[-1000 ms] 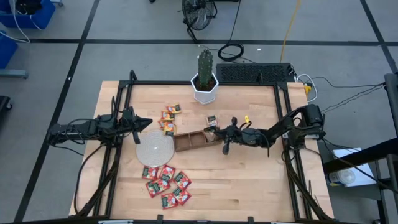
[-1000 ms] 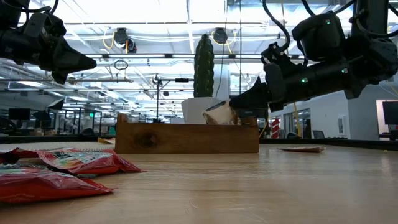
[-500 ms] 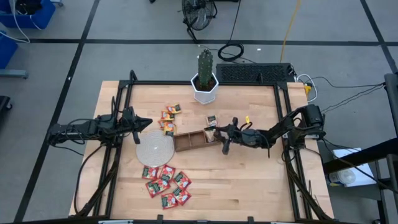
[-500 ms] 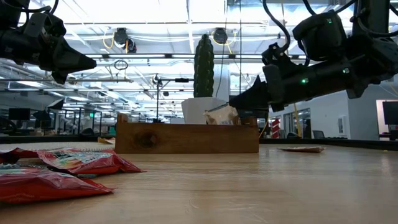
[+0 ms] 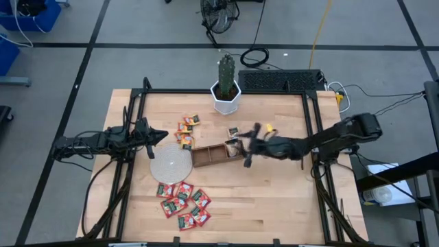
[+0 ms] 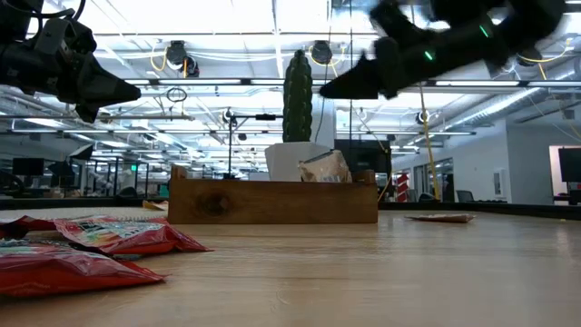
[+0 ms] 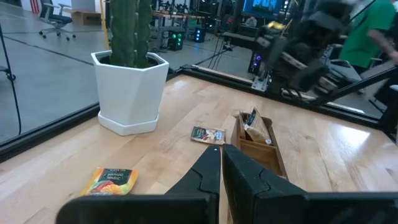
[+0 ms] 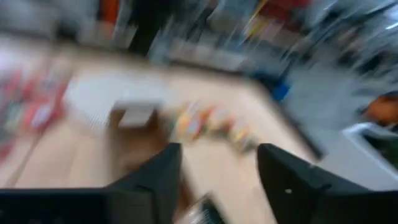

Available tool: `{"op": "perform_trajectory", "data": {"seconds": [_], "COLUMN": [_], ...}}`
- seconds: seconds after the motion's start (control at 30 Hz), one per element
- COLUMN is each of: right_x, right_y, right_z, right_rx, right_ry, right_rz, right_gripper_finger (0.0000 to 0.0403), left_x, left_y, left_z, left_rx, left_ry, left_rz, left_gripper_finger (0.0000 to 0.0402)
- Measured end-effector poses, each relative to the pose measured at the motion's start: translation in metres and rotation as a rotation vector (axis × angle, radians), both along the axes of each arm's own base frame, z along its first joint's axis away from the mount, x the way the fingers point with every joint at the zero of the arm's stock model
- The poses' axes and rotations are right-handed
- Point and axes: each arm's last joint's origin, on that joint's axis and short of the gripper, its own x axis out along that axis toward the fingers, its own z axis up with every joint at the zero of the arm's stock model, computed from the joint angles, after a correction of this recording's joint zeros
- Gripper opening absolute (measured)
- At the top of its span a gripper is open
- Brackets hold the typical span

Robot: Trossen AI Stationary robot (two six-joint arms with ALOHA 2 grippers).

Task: Pick & Place Tea
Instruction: Put the brown tea bag into the right section of the wooden organizer

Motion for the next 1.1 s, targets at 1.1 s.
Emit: {"op": "perform_trajectory", "data": {"seconds": [1.1], "right_x": [0.064], "right_y": [-0.012], "right_z": [-0.031], "right_rx": [0.265], "right_ry": [0.813], "right_rz": [0.124], "right_gripper_finger": [0.0], "left_x": [0.0], "left_y": [0.0], "left_z": [0.0], "left_rx": [0.0], "left_ry": [0.001], "left_rz": [0.0], "left_gripper_finger": [0.0021]}}
